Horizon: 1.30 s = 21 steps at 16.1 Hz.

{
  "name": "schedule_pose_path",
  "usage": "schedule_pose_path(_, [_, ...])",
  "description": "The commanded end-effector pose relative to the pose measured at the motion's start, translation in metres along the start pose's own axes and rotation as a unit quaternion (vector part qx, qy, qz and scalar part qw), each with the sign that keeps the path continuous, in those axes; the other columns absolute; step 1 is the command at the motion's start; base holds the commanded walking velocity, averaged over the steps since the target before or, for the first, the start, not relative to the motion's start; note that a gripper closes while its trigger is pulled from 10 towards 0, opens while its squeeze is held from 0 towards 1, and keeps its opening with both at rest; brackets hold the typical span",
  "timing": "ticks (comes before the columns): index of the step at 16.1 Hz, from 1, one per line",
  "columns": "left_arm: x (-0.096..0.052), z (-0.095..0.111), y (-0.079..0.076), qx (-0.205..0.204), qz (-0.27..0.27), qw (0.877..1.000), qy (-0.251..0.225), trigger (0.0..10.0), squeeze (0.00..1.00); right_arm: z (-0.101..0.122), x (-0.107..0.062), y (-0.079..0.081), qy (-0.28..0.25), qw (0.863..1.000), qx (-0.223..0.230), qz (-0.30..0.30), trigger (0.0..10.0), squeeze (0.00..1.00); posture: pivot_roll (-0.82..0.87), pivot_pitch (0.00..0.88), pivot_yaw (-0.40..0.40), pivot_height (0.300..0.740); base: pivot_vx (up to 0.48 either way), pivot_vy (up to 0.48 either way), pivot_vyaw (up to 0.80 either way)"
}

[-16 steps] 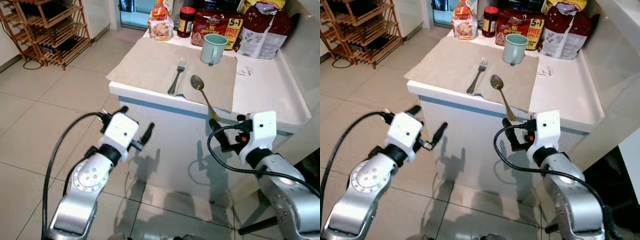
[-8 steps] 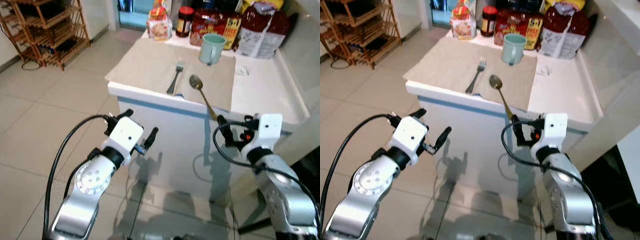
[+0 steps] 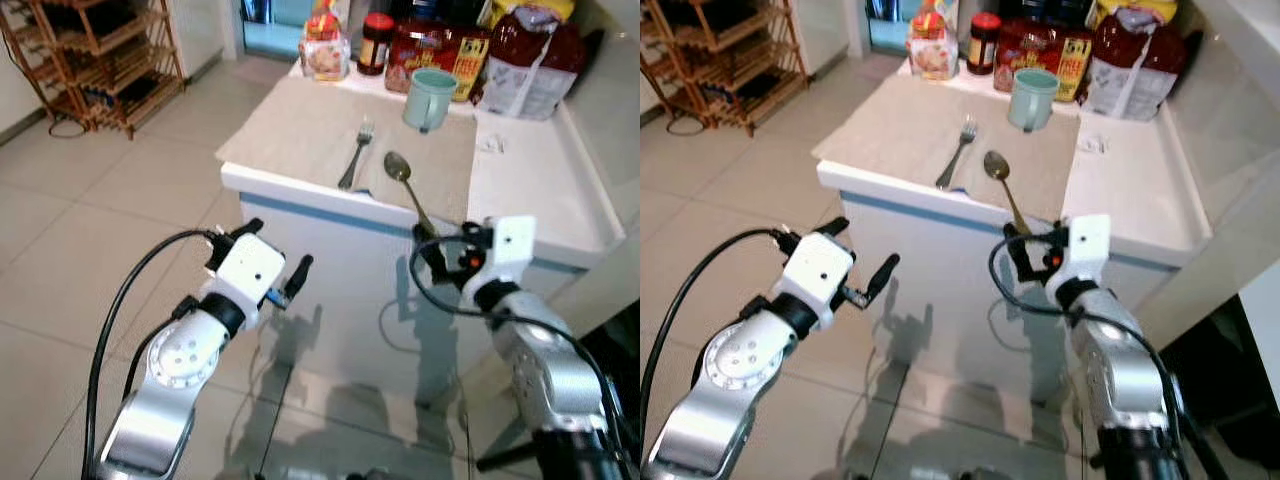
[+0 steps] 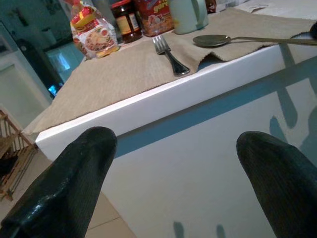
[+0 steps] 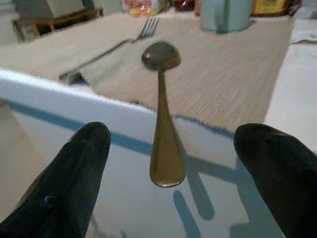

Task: Setting the table

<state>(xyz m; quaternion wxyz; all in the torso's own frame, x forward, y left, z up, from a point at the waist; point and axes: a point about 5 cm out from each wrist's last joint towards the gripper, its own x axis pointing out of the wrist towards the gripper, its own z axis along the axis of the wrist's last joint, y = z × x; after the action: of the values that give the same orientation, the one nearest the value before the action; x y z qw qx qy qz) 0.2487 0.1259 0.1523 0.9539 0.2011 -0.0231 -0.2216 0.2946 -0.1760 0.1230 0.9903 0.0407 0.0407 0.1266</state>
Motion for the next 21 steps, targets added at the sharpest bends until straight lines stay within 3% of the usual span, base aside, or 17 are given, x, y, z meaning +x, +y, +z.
schedule_pose_path(1, [-0.002, 0.002, 0.0, 0.006, -0.001, 1.0, -0.005, 10.0, 0.0, 0.0, 0.002, -0.005, 0.004, 1.0, -0.014, 0.001, 10.0, 0.0, 0.09, 0.026, -0.078, 0.74, 0.0, 0.0, 0.0])
schedule_pose_path(10, [0.002, 0.003, 0.001, 0.014, -0.003, 1.0, -0.008, 10.0, 0.0, -0.005, 0.023, -0.006, 0.017, 1.0, -0.01, 0.016, 10.0, 0.0, 0.1, 0.018, -0.079, 0.74, 0.0, 0.0, 0.0])
schedule_pose_path(11, [0.002, 0.003, 0.001, 0.014, -0.003, 1.0, -0.008, 10.0, 0.0, -0.006, 0.025, -0.006, 0.02, 1.0, -0.008, 0.013, 8.1, 0.0, 0.1, 0.019, -0.08, 0.74, 0.0, 0.0, 0.0])
schedule_pose_path(13, [0.002, 0.003, 0.002, 0.016, -0.003, 1.0, -0.009, 10.0, 0.0, -0.008, 0.028, -0.007, 0.023, 1.0, -0.004, 0.006, 7.5, 0.0, 0.1, 0.019, -0.083, 0.74, 0.0, 0.0, 0.0])
schedule_pose_path(15, [0.001, 0.003, 0.002, 0.018, -0.003, 1.0, -0.008, 10.0, 0.0, -0.008, 0.029, -0.006, 0.022, 1.0, 0.0, 0.007, 4.8, 0.0, 0.1, 0.017, -0.084, 0.74, 0.0, 0.0, 0.0])
schedule_pose_path(16, [0.001, 0.003, 0.002, 0.018, -0.002, 1.0, -0.008, 10.0, 0.0, -0.008, 0.029, -0.005, 0.021, 1.0, 0.001, 0.008, 4.8, 0.0, 0.1, 0.017, -0.084, 0.74, 0.0, 0.0, 0.0])
schedule_pose_path(17, [0.001, 0.002, 0.002, 0.019, -0.002, 1.0, -0.007, 10.0, 0.0, -0.008, 0.031, -0.005, 0.022, 1.0, 0.004, 0.009, 0.6, 0.0, 0.11, 0.017, -0.085, 0.74, 0.0, 0.0, 0.0])
schedule_pose_path(18, [0.001, 0.002, 0.003, 0.02, -0.003, 1.0, -0.007, 10.0, 0.0, -0.009, 0.031, -0.006, 0.022, 1.0, 0.006, 0.009, 0.0, 0.0, 0.11, 0.017, -0.085, 0.74, 0.0, 0.0, 0.0])
schedule_pose_path(21, [0.001, 0.002, 0.003, 0.021, -0.004, 1.0, -0.006, 10.0, 0.0, -0.009, 0.032, -0.007, 0.023, 1.0, 0.007, 0.009, 0.0, 0.0, 0.11, 0.018, -0.085, 0.74, 0.0, 0.0, 0.0])
